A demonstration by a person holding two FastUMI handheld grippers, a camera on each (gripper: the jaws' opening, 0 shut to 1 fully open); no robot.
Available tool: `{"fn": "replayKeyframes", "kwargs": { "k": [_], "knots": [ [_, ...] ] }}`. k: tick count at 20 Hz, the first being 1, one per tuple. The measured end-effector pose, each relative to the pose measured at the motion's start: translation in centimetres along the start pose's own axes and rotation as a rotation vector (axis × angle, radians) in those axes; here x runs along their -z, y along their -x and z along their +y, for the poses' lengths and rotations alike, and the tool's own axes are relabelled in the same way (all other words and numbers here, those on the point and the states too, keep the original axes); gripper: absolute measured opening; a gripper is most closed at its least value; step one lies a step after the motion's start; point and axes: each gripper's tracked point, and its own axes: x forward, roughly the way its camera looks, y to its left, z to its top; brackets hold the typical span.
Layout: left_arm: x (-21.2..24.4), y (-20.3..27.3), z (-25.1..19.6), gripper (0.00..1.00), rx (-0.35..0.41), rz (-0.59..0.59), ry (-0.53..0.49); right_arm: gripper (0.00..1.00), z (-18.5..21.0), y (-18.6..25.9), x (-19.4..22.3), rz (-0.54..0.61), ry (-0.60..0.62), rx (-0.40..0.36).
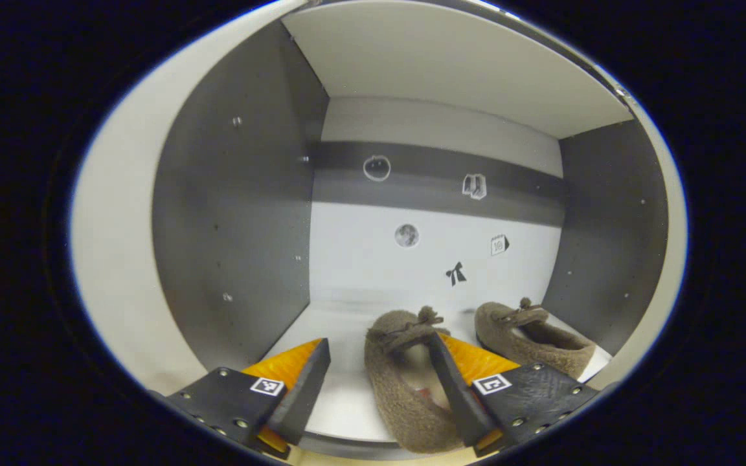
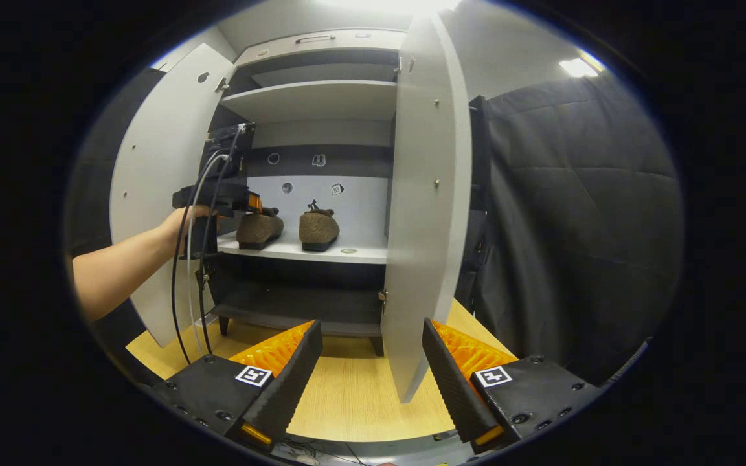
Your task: Grab one shoe with the right hand and put it into the shoe cabinet, grab the other shoe with the left hand and put it into the shoe cabinet; then close the right door with the right hand and the left door with the left hand.
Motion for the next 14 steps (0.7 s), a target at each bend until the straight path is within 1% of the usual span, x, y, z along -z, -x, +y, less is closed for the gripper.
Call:
{"fn": "replayKeyframes", "kwargs": {
  "k": [1,2,3,4,5,6,8,10,14],
  "knots": [
    [-0.4,0.7,0.2,0.97,-0.013,0.000,-0.029,0.98,-0.5,0.3,0.0,-0.005,0.003,-0.004],
    [-0.7,1.4,0.2,0.97,-0.024,0.004,-0.050,0.98,-0.9,0.6,-0.1,-0.009,0.008,-0.004],
    [-1.2,2.2,-0.1,0.87,-0.022,-0.006,-0.054,0.98,-1.4,0.9,-0.2,-0.016,0.013,-0.004],
    [-1.7,3.3,-0.4,0.92,-0.016,-0.022,-0.047,0.98,-1.9,1.2,-0.5,-0.024,0.016,-0.003],
    [-2.0,4.6,-0.5,0.92,-0.013,-0.038,-0.039,0.98,-2.6,1.5,-0.8,-0.033,0.016,0.001],
    [-2.4,6.1,-0.7,0.97,-0.010,-0.050,-0.037,0.98,-3.4,1.6,-1.1,-0.040,0.015,0.005],
    [-3.0,9.9,-1.1,0.97,0.003,-0.076,-0.053,0.98,-5.1,1.9,-2.0,-0.059,0.010,0.012],
    [-3.5,14.0,-1.7,0.97,0.013,-0.105,-0.073,0.98,-7.3,1.7,-3.0,-0.077,0.004,0.035],
    [-3.5,21.9,-1.6,0.97,0.012,-0.139,-0.082,0.97,-12.0,1.0,-5.8,-0.124,-0.024,0.076]
  ]
}}
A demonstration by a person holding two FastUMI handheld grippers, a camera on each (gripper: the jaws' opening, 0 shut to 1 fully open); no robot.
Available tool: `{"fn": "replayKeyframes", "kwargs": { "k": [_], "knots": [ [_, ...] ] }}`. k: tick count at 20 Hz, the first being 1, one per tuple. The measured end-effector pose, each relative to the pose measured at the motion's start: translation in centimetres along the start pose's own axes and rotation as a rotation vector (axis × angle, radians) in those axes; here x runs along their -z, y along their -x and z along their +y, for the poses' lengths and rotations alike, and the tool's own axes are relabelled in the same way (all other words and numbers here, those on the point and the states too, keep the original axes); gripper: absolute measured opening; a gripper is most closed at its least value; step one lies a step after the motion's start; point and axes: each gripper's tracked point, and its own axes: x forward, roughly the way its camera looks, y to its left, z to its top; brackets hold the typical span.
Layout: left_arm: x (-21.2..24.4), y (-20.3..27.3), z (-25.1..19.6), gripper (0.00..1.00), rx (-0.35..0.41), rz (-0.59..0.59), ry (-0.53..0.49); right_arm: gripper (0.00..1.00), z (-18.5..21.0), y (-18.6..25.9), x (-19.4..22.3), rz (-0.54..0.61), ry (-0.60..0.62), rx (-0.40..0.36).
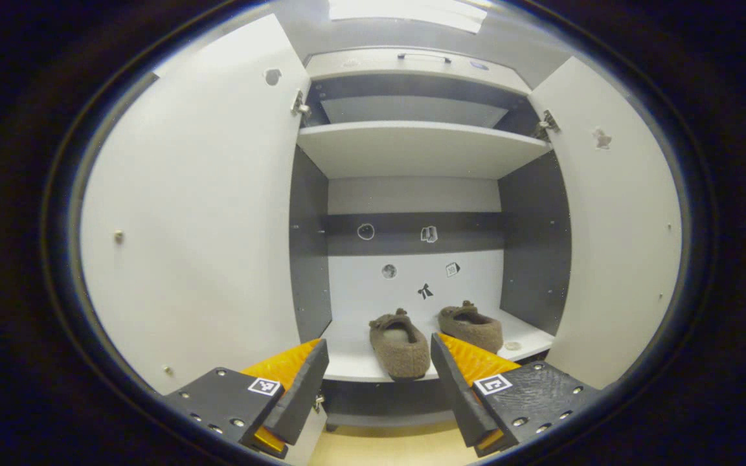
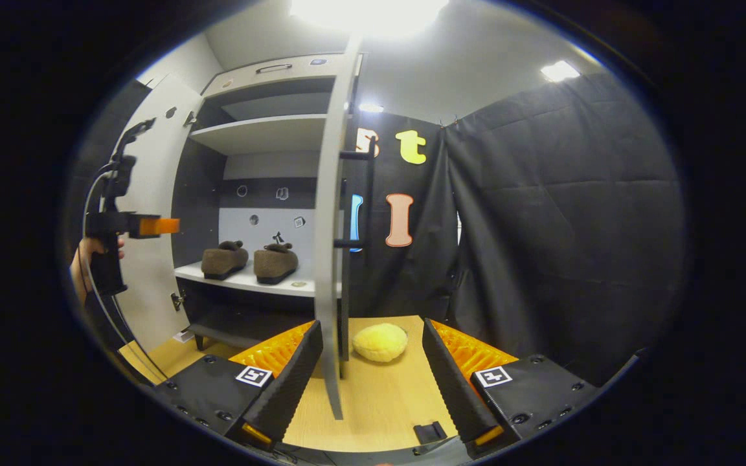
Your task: Grab one shoe with the right hand and put it into the shoe cabinet, grab the other shoe with the left hand and put it into the shoe cabinet; then close the right door with the right hand and the left door with the left hand.
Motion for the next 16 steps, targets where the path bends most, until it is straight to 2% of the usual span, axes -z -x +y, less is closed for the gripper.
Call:
{"fn": "replayKeyframes", "kwargs": {
  "k": [1,2,3,4,5,6,7,8,10,11,12,13,14,16],
  "knots": [
    [0.2,1.3,0.0,0.97,0.000,-0.003,0.006,0.98,-1.2,-0.5,-0.6,-0.011,-0.006,0.019],
    [0.2,2.7,-0.1,0.86,0.006,-0.003,0.012,0.98,-2.3,-0.9,-1.4,-0.022,-0.014,0.039],
    [-0.1,4.5,0.2,0.85,0.008,-0.005,0.013,0.98,-3.0,-1.2,-2.0,-0.032,-0.026,0.056],
    [-0.5,6.2,0.5,0.97,0.005,-0.013,0.011,0.98,-3.7,-1.7,-2.9,-0.045,-0.036,0.068],
    [-0.9,8.5,0.9,0.97,0.003,-0.021,0.010,0.97,-4.3,-2.3,-3.7,-0.058,-0.043,0.085],
    [-1.2,9.9,1.0,0.92,0.006,-0.023,0.010,0.96,-4.8,-2.8,-4.6,-0.068,-0.045,0.099],
    [-1.3,11.5,1.1,0.92,0.004,-0.026,0.012,0.96,-5.3,-3.3,-5.3,-0.081,-0.048,0.113],
    [-1.4,12.8,1.4,0.97,-0.001,-0.023,0.014,0.96,-5.5,-3.8,-6.2,-0.093,-0.048,0.128],
    [-1.0,15.2,2.7,0.97,-0.020,-0.008,0.023,0.96,-5.7,-4.6,-7.7,-0.117,-0.045,0.160],
    [-1.1,15.7,3.6,0.97,-0.035,-0.002,0.028,0.97,-5.6,-5.0,-8.4,-0.130,-0.043,0.170],
    [-1.2,16.2,4.6,0.92,-0.045,0.001,0.034,0.96,-5.2,-5.2,-8.8,-0.139,-0.043,0.174],
    [-1.3,16.8,5.6,0.97,-0.059,-0.003,0.035,0.96,-4.7,-5.4,-9.1,-0.143,-0.047,0.172],
    [-1.4,17.5,6.9,0.97,-0.075,-0.009,0.032,0.96,-3.6,-5.5,-9.4,-0.146,-0.053,0.151],
    [-2.0,18.6,9.4,0.97,-0.107,-0.025,0.017,0.93,-2.9,-5.3,-9.6,-0.160,-0.009,0.188]
  ]
}}
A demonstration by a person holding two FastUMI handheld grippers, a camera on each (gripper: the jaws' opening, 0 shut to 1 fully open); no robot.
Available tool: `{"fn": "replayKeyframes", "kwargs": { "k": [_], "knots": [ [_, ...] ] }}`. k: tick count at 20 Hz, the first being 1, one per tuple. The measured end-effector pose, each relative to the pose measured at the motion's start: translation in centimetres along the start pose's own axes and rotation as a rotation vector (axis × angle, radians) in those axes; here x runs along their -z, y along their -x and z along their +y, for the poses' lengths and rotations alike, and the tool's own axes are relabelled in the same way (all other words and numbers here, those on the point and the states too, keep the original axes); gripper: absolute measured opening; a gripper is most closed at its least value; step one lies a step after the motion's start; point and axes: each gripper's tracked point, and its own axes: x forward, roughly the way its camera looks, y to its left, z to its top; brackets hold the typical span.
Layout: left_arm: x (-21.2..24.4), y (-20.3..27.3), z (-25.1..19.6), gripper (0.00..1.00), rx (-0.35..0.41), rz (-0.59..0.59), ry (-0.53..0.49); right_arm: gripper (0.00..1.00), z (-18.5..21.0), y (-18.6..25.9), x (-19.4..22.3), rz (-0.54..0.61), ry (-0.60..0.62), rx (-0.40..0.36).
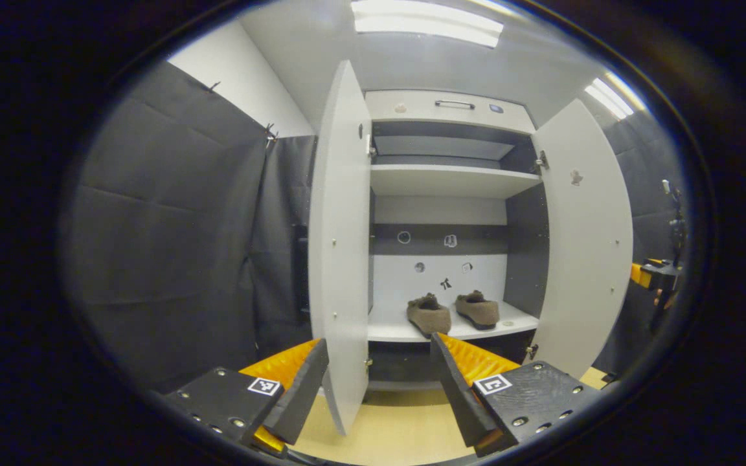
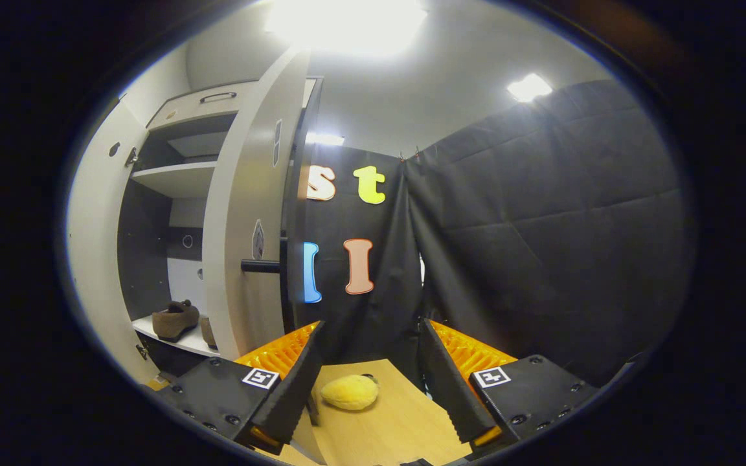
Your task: Grab one shoe with the right hand and put it into the shoe cabinet, grab the other shoe with the left hand and put it into the shoe cabinet; then close the right door with the right hand and the left door with the left hand.
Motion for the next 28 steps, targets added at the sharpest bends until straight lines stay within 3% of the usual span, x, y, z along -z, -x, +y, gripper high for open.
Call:
{"fn": "replayKeyframes", "kwargs": {
  "k": [1,9,19,27,28],
  "knots": [
    [-0.3,0.1,1.2,0.92,-0.013,-0.012,-0.004,0.89,0.3,0.1,-0.1,-0.008,0.025,0.009],
    [-1.2,-0.3,8.8,0.92,-0.058,-0.056,0.038,0.90,7.3,2.5,-0.7,-0.013,0.005,-0.058],
    [1.8,-0.6,16.6,0.92,-0.132,-0.004,0.058,0.91,20.6,1.5,-0.7,0.006,-0.015,-0.242],
    [3.1,-2.4,20.3,0.92,-0.133,0.019,0.080,0.90,22.2,1.2,-0.3,0.006,0.020,-0.209],
    [2.9,-3.0,20.5,0.92,-0.126,0.015,0.083,0.96,22.1,1.6,-0.3,0.007,0.018,-0.203]
  ]
}}
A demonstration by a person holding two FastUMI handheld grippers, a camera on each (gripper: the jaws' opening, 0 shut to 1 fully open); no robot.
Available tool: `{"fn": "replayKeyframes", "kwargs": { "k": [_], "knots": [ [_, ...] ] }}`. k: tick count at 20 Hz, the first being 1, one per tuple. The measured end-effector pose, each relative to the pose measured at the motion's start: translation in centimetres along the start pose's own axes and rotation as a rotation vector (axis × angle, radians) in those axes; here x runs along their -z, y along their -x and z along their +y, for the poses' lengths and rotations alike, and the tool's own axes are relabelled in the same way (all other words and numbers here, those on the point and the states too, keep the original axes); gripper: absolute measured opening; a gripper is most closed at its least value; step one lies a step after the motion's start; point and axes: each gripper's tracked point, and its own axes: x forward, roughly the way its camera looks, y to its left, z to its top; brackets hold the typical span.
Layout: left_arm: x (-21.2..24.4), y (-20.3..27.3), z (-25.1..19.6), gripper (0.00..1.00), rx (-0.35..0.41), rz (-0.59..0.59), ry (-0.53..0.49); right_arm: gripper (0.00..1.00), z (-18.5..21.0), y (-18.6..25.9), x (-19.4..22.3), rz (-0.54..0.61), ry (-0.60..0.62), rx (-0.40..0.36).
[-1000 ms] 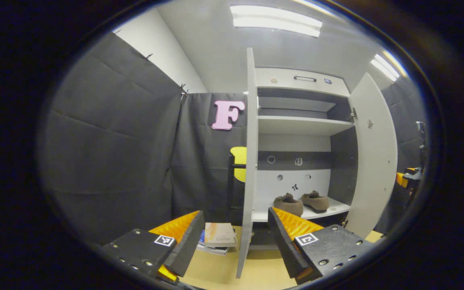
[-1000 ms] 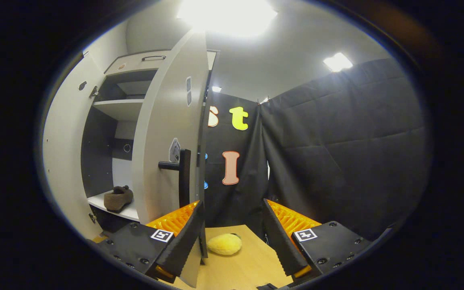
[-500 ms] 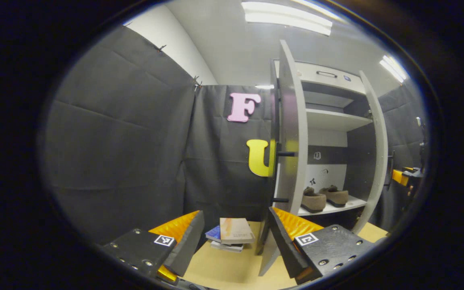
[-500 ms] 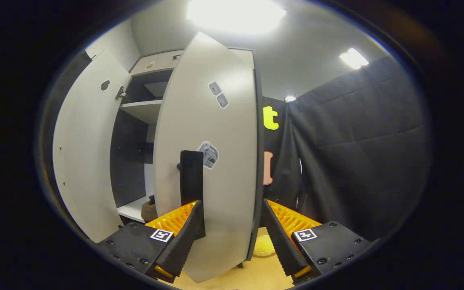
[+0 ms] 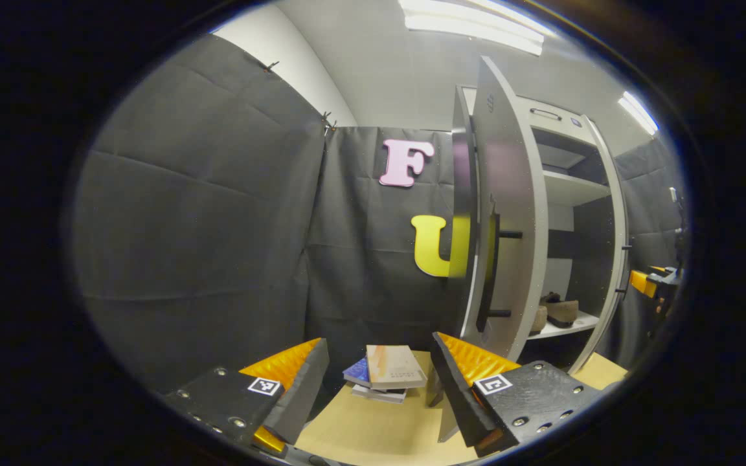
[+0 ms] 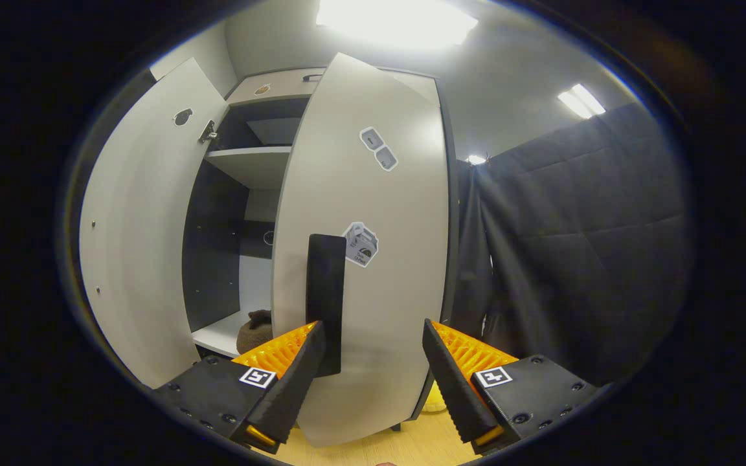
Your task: Grab one shoe with the right hand and put it into the shoe cabinet, grab the other shoe with the left hand and put it into the shoe cabinet; then close the right door with the right hand and the left door with the left hand.
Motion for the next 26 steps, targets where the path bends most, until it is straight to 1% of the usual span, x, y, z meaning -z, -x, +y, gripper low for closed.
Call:
{"fn": "replayKeyframes", "kwargs": {
  "k": [2,5,8,9,10,11,13,15,16,17,18,22,26],
  "knots": [
    [-0.5,-1.8,-0.5,0.92,0.031,-0.008,0.019,0.98,-0.2,1.0,0.1,-0.006,0.013,0.021],
    [-0.7,-4.9,-2.7,0.92,0.099,-0.013,0.032,0.98,-1.2,2.9,-0.5,-0.027,0.046,0.062],
    [-1.8,-6.6,-4.1,0.92,0.108,-0.028,0.017,0.97,-2.6,4.5,0.2,-0.027,0.074,0.074],
    [-2.0,-7.0,-5.3,0.92,0.127,-0.029,0.025,0.98,-3.4,4.8,0.6,-0.020,0.088,0.081],
    [-1.9,-7.3,-6.2,0.92,0.123,-0.030,0.031,0.98,-4.2,4.9,1.0,-0.012,0.098,0.088],
    [-2.3,-7.1,-6.4,0.92,0.112,-0.041,0.006,0.98,-4.8,4.9,1.4,-0.004,0.100,0.087],
    [-2.4,-6.9,-6.7,0.90,0.073,-0.055,-0.037,0.97,-5.5,4.7,2.2,0.014,0.081,0.056],
    [-2.4,-6.6,-7.2,0.90,0.034,-0.058,-0.042,0.98,-6.3,4.1,3.6,0.032,0.064,0.025],
    [-2.3,-6.5,-7.8,0.90,0.028,-0.055,-0.034,0.98,-6.8,3.9,3.9,0.037,0.057,0.019],
    [-2.0,-6.2,-8.8,0.90,0.033,-0.054,-0.021,0.98,-7.1,3.9,4.1,0.040,0.048,0.007],
    [-1.9,-6.0,-9.9,0.97,0.045,-0.050,-0.008,0.98,-7.3,3.8,4.3,0.044,0.039,-0.008],
    [-1.7,-5.5,-14.2,0.97,0.092,-0.060,0.012,0.98,-9.1,2.9,5.0,0.052,0.045,-0.027],
    [-1.2,-5.6,-17.9,0.97,0.113,-0.072,0.022,0.98,-11.7,3.1,5.5,0.061,0.057,-0.014]
  ]
}}
